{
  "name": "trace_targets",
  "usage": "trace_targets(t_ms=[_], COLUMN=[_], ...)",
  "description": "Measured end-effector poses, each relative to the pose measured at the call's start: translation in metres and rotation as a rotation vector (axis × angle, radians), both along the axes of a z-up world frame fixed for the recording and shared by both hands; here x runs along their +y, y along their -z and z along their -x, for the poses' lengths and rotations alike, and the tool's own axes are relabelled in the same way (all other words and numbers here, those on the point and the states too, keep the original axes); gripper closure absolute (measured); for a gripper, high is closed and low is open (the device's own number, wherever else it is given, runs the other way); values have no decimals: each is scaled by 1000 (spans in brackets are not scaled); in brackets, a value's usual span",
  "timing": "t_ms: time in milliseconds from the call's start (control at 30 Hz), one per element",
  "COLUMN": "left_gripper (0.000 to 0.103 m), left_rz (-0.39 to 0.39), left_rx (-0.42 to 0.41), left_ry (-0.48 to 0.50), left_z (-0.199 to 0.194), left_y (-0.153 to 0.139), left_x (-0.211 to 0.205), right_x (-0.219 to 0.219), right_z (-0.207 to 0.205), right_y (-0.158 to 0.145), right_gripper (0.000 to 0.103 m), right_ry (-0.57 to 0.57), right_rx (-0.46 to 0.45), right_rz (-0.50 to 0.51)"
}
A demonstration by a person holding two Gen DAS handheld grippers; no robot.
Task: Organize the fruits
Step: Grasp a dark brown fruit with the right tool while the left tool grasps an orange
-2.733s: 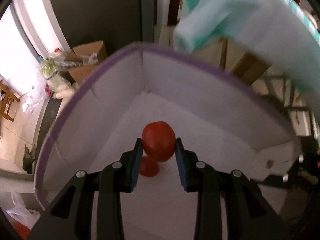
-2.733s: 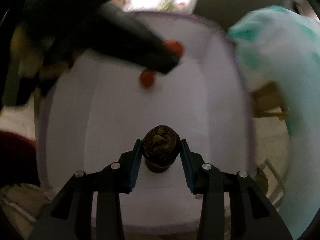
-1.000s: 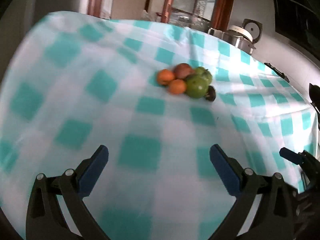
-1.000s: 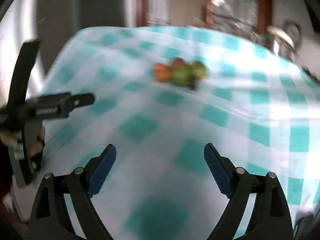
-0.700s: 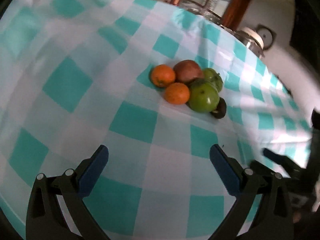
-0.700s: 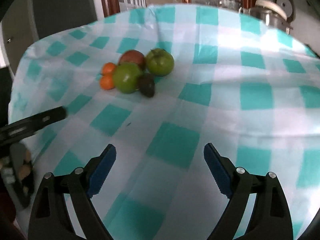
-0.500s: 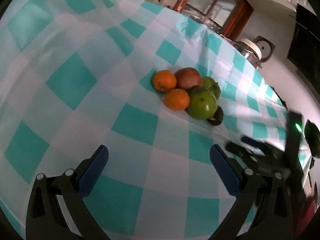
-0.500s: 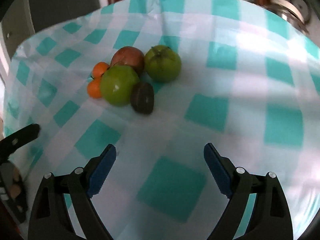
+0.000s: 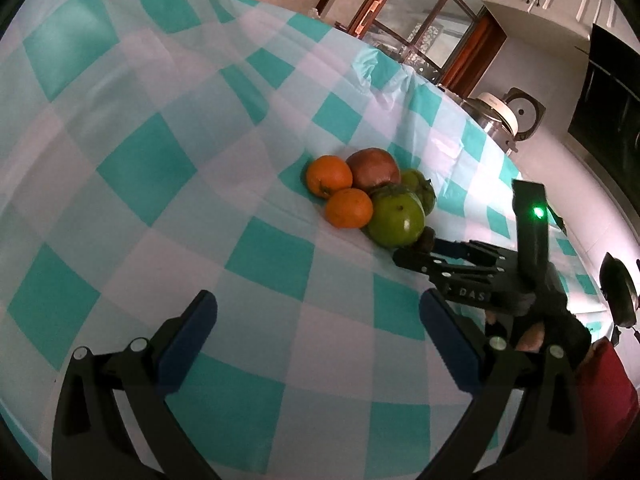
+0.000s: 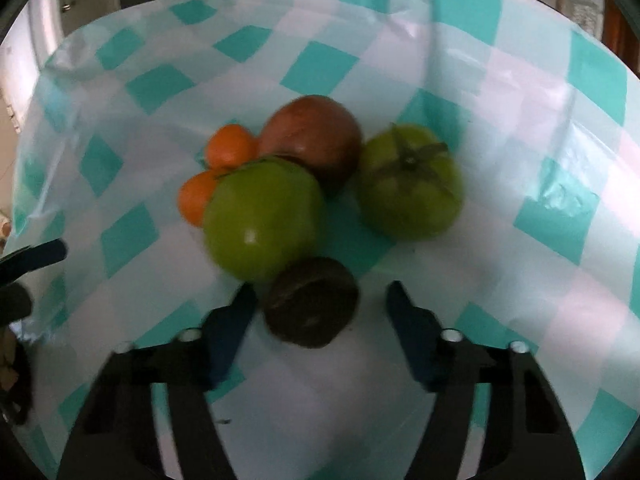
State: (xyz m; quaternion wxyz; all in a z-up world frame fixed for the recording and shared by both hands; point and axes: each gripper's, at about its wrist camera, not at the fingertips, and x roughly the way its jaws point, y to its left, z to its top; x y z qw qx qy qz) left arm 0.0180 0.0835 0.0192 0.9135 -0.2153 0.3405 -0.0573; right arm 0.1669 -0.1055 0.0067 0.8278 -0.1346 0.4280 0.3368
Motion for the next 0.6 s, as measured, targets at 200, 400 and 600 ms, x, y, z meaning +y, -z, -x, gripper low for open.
trace_targets(t_ms=[200, 400, 600], left_gripper=[2, 2, 5], left_rz=[-5, -19, -172], left_rx=[12, 80, 144], left_ry=[3, 57, 81], left_z=[1, -7, -44], left_y=[0, 5, 5], left_x=[-1, -10, -33], right_x=[-15, -56, -82], right_z=[47, 95, 99], right_y=[-7, -5, -3], right_gripper=[64, 64, 64], right_ry=[46, 270, 358], right_rx=[22, 106, 167], right_rz=[-60, -214, -315])
